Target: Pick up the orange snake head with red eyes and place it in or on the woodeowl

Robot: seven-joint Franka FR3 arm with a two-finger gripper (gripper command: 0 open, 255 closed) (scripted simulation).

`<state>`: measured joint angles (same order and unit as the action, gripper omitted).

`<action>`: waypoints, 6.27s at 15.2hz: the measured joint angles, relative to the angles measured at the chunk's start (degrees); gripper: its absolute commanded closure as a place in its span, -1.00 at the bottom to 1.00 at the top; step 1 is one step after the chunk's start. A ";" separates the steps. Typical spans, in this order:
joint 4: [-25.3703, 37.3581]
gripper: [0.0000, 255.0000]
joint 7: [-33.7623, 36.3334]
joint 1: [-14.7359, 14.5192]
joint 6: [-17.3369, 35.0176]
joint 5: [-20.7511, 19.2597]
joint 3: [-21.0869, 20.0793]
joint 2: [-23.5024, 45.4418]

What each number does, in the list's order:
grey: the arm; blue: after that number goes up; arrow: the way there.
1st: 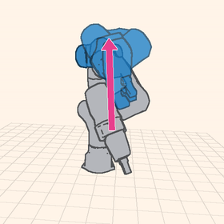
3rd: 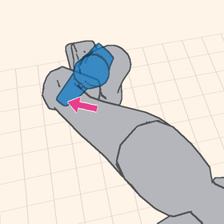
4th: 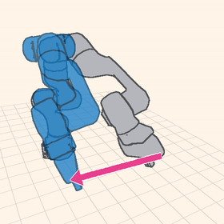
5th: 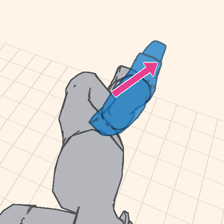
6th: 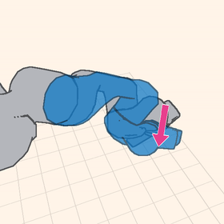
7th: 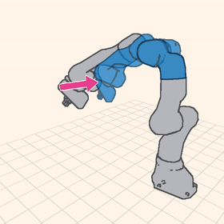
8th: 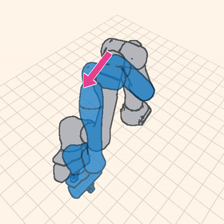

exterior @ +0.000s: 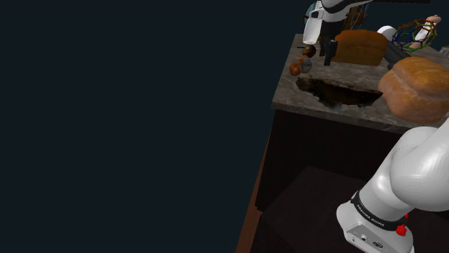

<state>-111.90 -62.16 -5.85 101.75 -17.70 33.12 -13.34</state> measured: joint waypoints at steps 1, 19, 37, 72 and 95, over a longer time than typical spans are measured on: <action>0.00 1.00 0.00 0.00 0.00 0.00 0.00 0.00; 24.74 -1.00 -0.42 4.19 -15.19 26.77 6.61 23.66; 19.68 1.00 0.01 3.57 -11.04 26.79 6.40 22.76; 57.30 1.00 -1.56 12.96 -39.30 34.60 7.15 34.15; 12.76 1.00 16.88 0.07 -35.30 9.87 -4.98 -15.01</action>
<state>-99.15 -45.28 -5.78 66.45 -7.84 28.14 -28.36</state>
